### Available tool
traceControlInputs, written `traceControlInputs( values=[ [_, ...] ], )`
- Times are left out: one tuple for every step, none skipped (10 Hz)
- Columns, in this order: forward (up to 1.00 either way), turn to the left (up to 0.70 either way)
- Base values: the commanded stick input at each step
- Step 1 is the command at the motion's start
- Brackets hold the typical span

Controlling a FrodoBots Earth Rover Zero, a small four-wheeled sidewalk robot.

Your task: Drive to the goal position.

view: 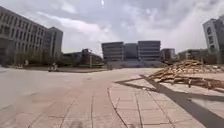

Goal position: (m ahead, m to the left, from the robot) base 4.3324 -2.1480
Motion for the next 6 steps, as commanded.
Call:
traceControlInputs(
  values=[
    [0.70,-0.09],
    [0.70,-0.09],
    [0.70,-0.09],
    [0.70,-0.09],
    [0.70,-0.09],
    [0.70,-0.09]
  ],
)
